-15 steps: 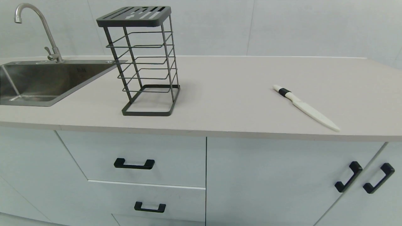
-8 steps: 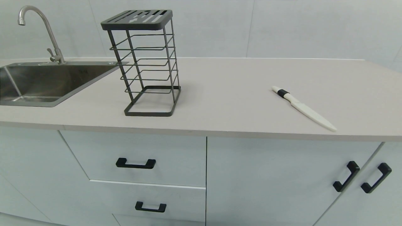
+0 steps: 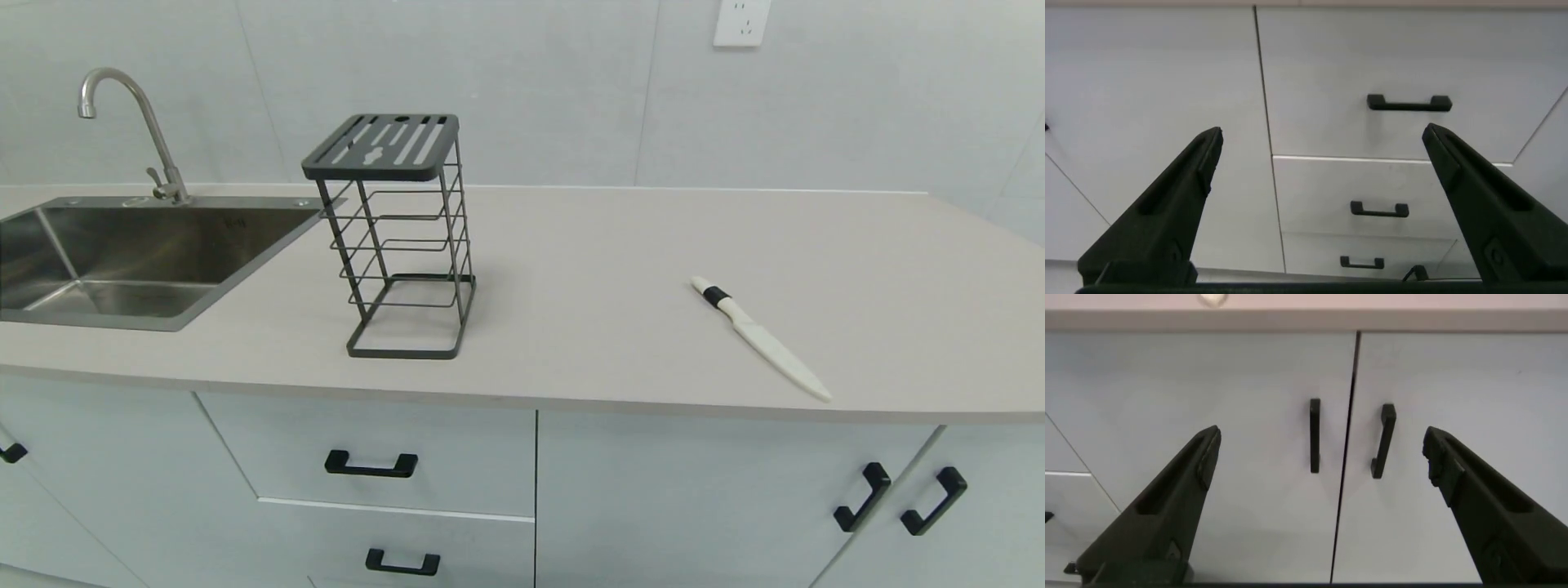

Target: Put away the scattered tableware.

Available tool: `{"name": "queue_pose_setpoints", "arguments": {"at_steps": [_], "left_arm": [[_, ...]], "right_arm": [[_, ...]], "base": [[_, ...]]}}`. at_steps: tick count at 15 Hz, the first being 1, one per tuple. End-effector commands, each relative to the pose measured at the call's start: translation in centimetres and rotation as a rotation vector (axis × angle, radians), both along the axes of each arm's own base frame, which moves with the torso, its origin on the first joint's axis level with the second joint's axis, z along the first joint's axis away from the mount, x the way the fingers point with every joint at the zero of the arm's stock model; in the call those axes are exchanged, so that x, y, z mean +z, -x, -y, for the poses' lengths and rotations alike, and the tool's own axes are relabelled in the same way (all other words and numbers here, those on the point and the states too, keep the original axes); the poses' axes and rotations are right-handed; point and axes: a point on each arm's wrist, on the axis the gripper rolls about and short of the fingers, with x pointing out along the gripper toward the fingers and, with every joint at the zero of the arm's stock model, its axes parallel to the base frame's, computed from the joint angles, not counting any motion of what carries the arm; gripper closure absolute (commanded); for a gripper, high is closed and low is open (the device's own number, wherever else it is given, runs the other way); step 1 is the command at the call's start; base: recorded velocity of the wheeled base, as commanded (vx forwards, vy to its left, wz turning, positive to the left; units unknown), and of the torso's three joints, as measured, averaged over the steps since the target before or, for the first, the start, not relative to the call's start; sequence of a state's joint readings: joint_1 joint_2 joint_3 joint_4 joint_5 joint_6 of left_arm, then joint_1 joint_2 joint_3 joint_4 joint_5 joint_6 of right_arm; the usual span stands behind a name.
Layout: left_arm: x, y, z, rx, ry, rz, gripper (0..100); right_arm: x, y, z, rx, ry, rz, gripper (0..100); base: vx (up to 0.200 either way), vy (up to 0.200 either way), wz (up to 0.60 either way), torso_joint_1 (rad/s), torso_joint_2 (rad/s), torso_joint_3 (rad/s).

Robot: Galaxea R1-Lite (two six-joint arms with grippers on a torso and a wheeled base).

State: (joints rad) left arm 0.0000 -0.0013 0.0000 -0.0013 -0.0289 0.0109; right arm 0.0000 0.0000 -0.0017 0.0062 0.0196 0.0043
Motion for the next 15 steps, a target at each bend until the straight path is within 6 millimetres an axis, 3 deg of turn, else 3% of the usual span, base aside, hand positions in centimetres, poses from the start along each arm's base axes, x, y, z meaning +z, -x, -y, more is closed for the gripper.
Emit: {"name": "queue_pose_setpoints", "arguments": {"at_steps": [1,15], "left_arm": [[0.01,-0.01,0.0,0.0,0.0,-0.001,0],[0.02,-0.01,0.0,0.0,0.0,0.001,0]], "right_arm": [[0.0,-0.01,0.0,0.002,0.0,-0.002,0],[0.0,-0.01,0.0,0.0,0.0,-0.002,0]], "base": [[0.0,0.0,0.0,0.051,-0.47,-0.212],[0.0,0.0,0.0,0.301,-0.52,-0.242]]}}
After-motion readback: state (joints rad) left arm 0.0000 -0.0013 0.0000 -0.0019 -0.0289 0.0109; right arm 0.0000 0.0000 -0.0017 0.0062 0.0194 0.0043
